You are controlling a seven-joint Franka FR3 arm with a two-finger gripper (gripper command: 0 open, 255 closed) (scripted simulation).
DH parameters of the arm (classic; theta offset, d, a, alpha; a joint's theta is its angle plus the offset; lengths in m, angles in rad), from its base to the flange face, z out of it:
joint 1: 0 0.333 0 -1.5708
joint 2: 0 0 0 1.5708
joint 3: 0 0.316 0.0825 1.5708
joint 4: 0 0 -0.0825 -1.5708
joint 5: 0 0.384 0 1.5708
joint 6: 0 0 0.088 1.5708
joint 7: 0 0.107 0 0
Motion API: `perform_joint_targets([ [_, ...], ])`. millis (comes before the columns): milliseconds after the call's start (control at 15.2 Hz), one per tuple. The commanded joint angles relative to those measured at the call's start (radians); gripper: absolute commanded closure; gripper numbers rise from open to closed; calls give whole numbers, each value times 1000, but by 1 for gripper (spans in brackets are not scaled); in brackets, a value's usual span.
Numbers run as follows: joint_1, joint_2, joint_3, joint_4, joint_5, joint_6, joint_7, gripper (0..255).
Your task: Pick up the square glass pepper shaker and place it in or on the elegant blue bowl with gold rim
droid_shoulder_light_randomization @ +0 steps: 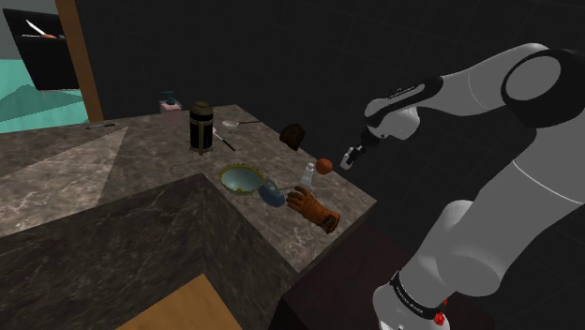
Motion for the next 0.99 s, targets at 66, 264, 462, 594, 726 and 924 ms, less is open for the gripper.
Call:
perform_joint_targets([
  [66,26,-9,51,-6,-26,13,98,255],
  [264,57,-3,101,-10,-35,32,185,255],
  [462,92,13,147,-2,-36,46,266,255],
  [594,116,29,176,9,-34,53,317,255],
  [726,141,48,203,25,-29,58,365,255],
  [924,177,84,242,59,-19,61,435,255],
])
